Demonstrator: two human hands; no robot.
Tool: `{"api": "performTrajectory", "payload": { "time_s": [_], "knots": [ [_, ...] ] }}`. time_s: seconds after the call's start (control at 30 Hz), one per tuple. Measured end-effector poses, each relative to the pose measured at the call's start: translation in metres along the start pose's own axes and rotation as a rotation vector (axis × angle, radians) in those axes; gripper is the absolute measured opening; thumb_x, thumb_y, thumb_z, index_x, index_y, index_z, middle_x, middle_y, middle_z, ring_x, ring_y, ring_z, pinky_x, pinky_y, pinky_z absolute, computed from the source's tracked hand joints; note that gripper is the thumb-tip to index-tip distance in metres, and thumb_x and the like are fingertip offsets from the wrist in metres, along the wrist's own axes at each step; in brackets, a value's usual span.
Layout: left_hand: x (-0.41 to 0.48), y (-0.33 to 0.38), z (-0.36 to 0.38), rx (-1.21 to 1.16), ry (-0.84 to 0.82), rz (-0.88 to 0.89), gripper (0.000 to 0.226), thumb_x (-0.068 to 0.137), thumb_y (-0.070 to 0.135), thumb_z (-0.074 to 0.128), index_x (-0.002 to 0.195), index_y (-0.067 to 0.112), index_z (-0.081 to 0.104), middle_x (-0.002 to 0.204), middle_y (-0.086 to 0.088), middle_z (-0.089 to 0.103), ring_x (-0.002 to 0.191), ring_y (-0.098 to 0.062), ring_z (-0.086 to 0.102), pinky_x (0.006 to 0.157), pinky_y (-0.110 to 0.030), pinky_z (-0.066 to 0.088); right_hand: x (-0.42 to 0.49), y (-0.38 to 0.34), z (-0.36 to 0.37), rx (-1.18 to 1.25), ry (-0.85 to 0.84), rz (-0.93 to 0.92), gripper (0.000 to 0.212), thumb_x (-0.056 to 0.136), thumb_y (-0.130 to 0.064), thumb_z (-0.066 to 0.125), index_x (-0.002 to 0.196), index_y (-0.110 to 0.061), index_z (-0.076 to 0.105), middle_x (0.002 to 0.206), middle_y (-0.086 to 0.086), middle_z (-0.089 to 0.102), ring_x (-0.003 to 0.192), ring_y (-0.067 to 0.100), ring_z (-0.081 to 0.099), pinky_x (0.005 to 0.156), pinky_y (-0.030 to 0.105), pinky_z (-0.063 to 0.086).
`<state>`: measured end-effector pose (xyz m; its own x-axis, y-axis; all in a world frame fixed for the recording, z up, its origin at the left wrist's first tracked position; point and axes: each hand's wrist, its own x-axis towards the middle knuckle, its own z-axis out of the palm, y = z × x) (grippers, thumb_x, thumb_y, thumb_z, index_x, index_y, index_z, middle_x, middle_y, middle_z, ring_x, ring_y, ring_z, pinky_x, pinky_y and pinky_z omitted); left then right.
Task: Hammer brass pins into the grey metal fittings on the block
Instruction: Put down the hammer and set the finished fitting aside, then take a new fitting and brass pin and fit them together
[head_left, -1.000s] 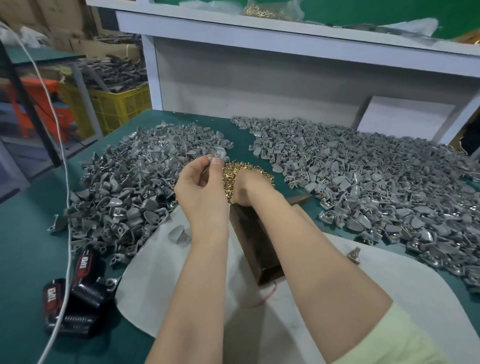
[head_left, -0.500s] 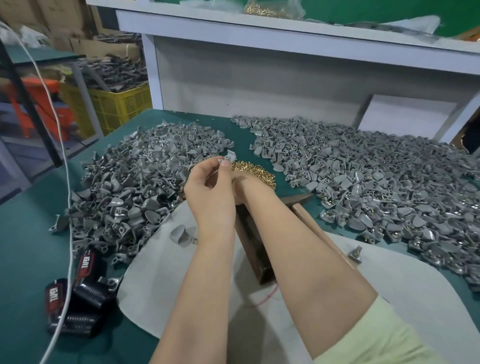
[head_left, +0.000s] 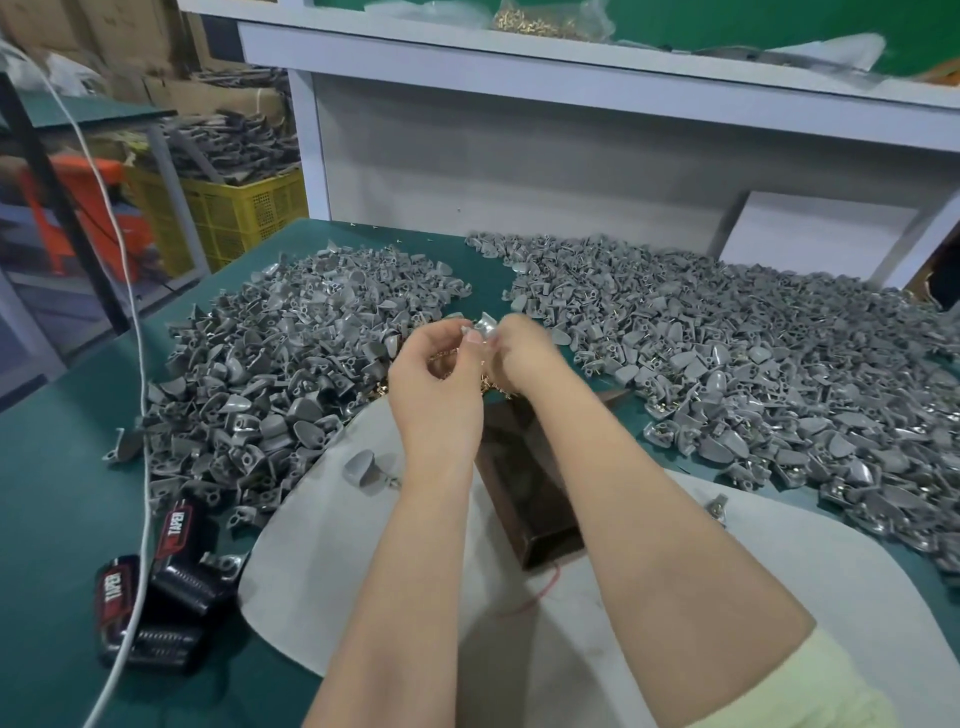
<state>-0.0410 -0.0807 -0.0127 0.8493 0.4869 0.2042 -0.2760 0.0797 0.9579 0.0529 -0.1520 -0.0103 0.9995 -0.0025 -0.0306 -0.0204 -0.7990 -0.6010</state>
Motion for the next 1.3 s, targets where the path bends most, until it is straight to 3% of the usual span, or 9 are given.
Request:
{"api": "performTrajectory", "payload": {
  "time_s": [0.07, 0.2, 0.33, 0.47, 0.63, 0.8, 1.0, 1.13, 1.3],
  "knots": [
    [-0.002, -0.001, 0.001, 0.101, -0.097, 0.043, 0.015, 0.088, 0.010, 0.064, 0.081, 0.023, 0.062, 0.075, 0.013, 0.061, 0.065, 0.005, 0.054, 0.067, -0.011, 0.042, -0.016, 0.007, -0.028, 0.077, 0.118, -0.040, 0.008, 0.089, -0.010, 0.058, 0.090, -0.006, 0.065, 0.088, 0.008, 0.066, 0.088, 0.025, 0.062, 0.080, 0.035, 0.051],
    [-0.012, -0.002, 0.007, 0.442, -0.326, 0.126, 0.021, 0.087, 0.015, 0.065, 0.076, 0.030, 0.057, 0.076, 0.014, 0.061, 0.079, -0.011, 0.059, 0.081, -0.027, 0.048, -0.065, 0.031, -0.066, 0.387, 0.106, -0.083, 0.014, 0.087, -0.004, 0.061, 0.086, -0.016, 0.068, 0.080, 0.000, 0.066, 0.078, 0.014, 0.061, 0.082, 0.030, 0.052],
    [-0.021, -0.004, 0.012, 0.841, -0.494, 0.127, 0.015, 0.088, 0.020, 0.061, 0.080, 0.033, 0.059, 0.095, 0.009, 0.068, 0.100, -0.018, 0.061, 0.096, -0.040, 0.042, -0.100, 0.054, -0.070, 0.401, 0.086, -0.097, 0.021, 0.088, -0.002, 0.060, 0.090, -0.020, 0.071, 0.086, -0.001, 0.070, 0.077, 0.009, 0.062, 0.076, 0.023, 0.053],
    [-0.024, -0.005, 0.013, 0.957, -0.483, 0.161, 0.008, 0.088, 0.027, 0.062, 0.092, 0.032, 0.067, 0.103, 0.006, 0.068, 0.106, -0.021, 0.057, 0.090, -0.037, 0.037, -0.105, 0.062, -0.058, 0.230, 0.137, -0.152, 0.017, 0.085, -0.006, 0.064, 0.087, -0.022, 0.067, 0.085, -0.008, 0.066, 0.084, 0.007, 0.061, 0.075, 0.015, 0.049],
    [-0.022, -0.006, 0.014, 0.935, -0.504, 0.133, 0.008, 0.089, 0.030, 0.063, 0.094, 0.032, 0.068, 0.102, 0.009, 0.067, 0.106, -0.020, 0.057, 0.092, -0.037, 0.037, -0.097, 0.067, -0.050, 0.124, 0.197, -0.178, 0.016, 0.086, -0.009, 0.063, 0.081, -0.024, 0.063, 0.082, -0.006, 0.064, 0.083, 0.012, 0.059, 0.081, 0.029, 0.050],
    [-0.019, -0.004, 0.011, 0.900, -0.499, 0.126, 0.009, 0.088, 0.029, 0.063, 0.080, 0.032, 0.062, 0.090, 0.012, 0.065, 0.099, -0.017, 0.059, 0.092, -0.036, 0.041, -0.090, 0.074, -0.051, 0.195, 0.229, -0.150, 0.021, 0.089, -0.009, 0.059, 0.080, -0.028, 0.063, 0.081, -0.011, 0.063, 0.080, 0.005, 0.057, 0.074, 0.022, 0.046],
    [-0.002, -0.001, -0.001, 0.385, -0.133, 0.005, 0.005, 0.089, 0.027, 0.064, 0.086, 0.023, 0.062, 0.080, 0.015, 0.059, 0.077, -0.002, 0.053, 0.070, -0.022, 0.040, -0.065, 0.069, -0.042, 0.133, 0.182, -0.060, 0.011, 0.089, -0.014, 0.060, 0.092, -0.017, 0.071, 0.087, -0.004, 0.067, 0.087, 0.014, 0.060, 0.081, 0.028, 0.046],
    [-0.001, -0.001, 0.000, 0.193, -0.046, -0.081, 0.009, 0.090, 0.019, 0.062, 0.082, 0.024, 0.060, 0.081, 0.015, 0.058, 0.090, -0.009, 0.055, 0.085, -0.025, 0.042, -0.046, 0.065, -0.036, 0.091, 0.086, -0.026, 0.014, 0.088, -0.021, 0.063, 0.096, -0.015, 0.072, 0.097, 0.004, 0.071, 0.095, 0.020, 0.063, 0.091, 0.035, 0.049],
    [0.001, -0.004, -0.002, 0.074, 0.045, -0.100, 0.010, 0.090, 0.018, 0.061, 0.083, 0.026, 0.062, 0.088, 0.010, 0.064, 0.093, -0.011, 0.059, 0.087, -0.026, 0.044, -0.026, 0.061, -0.033, 0.014, 0.105, -0.003, 0.020, 0.091, -0.018, 0.057, 0.103, -0.012, 0.072, 0.107, 0.007, 0.070, 0.102, 0.023, 0.061, 0.090, 0.030, 0.046]
  ]
}}
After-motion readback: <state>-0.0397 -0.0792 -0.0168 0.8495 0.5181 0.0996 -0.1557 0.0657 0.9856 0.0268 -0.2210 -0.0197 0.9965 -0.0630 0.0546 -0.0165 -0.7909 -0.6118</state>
